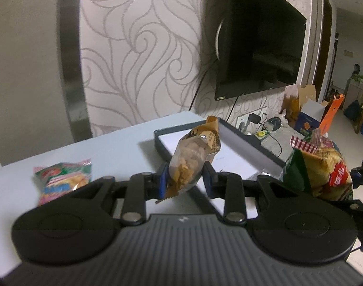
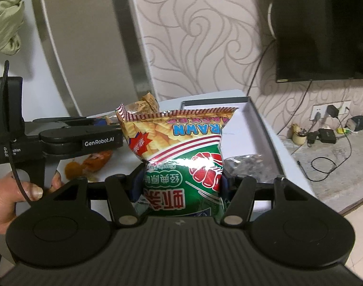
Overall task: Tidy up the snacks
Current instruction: 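Lower the pastry bag into the box and open the left gripper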
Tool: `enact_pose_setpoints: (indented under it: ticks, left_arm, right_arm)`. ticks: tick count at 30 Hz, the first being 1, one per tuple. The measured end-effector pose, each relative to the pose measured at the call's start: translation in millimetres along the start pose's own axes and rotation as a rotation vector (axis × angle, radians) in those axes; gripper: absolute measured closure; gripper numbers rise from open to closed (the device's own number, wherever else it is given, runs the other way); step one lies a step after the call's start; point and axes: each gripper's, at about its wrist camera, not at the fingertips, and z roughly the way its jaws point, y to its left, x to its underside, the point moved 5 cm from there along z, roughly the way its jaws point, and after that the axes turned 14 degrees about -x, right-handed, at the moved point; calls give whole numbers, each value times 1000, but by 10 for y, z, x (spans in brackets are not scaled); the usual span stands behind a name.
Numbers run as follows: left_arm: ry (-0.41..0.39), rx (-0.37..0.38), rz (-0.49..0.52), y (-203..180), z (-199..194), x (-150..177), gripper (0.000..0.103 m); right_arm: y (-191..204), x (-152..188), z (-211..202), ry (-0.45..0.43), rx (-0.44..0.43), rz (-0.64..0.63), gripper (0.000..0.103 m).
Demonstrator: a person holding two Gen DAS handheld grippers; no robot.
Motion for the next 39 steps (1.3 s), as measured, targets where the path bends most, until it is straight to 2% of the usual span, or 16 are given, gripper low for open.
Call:
enact_pose_setpoints:
  ticks: [13, 29, 35, 39]
  left_arm:
    - [-7, 20, 7, -416, 426, -241, 69]
    - [48, -50, -2, -566, 1007, -259, 69]
    - [76, -76, -29, -527, 1206, -264, 69]
    - [74, -85, -13, -574, 1268, -275, 69]
  right_arm:
    - [-491, -168, 53, -7, 54, -1, 38]
    - [-887, -198, 319, 44, 65, 14, 38]
    - [-905, -146, 394, 60, 54, 15, 38]
    - [-913, -133, 399, 59, 47, 11, 38]
